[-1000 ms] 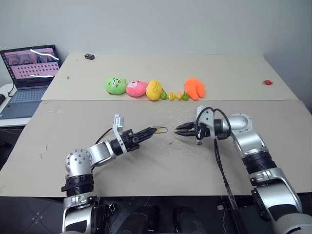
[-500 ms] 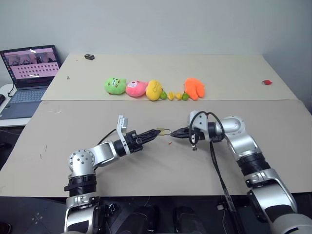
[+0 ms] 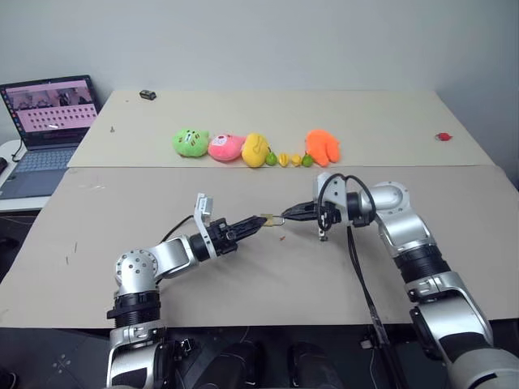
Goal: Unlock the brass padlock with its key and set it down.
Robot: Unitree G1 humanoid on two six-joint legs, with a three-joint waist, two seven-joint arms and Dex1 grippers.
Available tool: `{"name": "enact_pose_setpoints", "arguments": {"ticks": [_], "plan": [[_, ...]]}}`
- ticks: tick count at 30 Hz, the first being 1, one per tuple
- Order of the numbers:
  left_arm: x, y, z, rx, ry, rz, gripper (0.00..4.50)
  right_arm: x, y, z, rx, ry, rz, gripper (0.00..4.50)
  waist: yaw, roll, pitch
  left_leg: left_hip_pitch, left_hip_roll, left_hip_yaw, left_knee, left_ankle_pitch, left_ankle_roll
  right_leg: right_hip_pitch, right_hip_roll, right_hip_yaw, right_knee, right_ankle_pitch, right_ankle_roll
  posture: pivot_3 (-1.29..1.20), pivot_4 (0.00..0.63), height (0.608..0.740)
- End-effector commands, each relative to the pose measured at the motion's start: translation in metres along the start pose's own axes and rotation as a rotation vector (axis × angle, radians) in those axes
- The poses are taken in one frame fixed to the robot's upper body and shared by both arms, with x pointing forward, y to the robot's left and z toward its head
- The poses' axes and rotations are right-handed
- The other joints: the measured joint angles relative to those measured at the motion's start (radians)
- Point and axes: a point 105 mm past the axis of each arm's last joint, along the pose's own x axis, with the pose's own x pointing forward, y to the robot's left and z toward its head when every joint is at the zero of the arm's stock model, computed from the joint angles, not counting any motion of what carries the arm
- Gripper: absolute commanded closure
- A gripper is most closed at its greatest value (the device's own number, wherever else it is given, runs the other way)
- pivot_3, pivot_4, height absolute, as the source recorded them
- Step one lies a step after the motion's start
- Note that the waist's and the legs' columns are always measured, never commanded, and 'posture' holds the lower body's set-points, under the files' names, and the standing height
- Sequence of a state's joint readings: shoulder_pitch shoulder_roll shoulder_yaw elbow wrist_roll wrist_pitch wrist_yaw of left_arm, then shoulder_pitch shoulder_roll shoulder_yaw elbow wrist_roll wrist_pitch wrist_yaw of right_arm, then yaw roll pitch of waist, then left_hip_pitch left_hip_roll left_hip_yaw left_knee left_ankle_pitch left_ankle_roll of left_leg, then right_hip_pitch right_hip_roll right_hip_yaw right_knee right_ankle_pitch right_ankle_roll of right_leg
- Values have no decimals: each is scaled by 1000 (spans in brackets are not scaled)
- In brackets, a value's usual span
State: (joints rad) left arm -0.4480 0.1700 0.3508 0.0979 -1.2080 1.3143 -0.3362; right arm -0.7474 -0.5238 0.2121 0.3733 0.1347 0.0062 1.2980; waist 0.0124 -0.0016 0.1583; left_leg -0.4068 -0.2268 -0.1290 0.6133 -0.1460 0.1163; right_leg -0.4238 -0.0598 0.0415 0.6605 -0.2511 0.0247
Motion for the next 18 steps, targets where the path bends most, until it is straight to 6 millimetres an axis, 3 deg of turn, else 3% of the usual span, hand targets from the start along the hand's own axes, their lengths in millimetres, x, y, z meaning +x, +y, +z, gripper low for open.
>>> {"name": "enact_pose_setpoints", "arguments": {"ticks": [1,7,11,18], "plan": [[-2,-4,5,8,-21,-17,4500,-7,-4,29,0,-96,-4,4419,-2,0,0,0,0,0,0,0,0,0,0,0,0,0,0,0,150,740],[-1,-4,6,13,-20,-16,4500,-8,3,42,31,-126,40,4419,-1,0,0,0,0,0,0,-4,6,0,0,0,0,0,0,0,150,740],[0,-5,7,13,-24,-20,4500,-2,0,20,-16,-42,-6,4419,0,0,0,0,0,0,0,-4,6,0,0,0,0,0,0,0,150,740],[0,-6,6,14,-21,-21,4500,2,4,22,-14,-61,19,4419,-1,0,0,-1,0,0,0,-2,3,0,0,0,0,0,0,0,150,740]]}}
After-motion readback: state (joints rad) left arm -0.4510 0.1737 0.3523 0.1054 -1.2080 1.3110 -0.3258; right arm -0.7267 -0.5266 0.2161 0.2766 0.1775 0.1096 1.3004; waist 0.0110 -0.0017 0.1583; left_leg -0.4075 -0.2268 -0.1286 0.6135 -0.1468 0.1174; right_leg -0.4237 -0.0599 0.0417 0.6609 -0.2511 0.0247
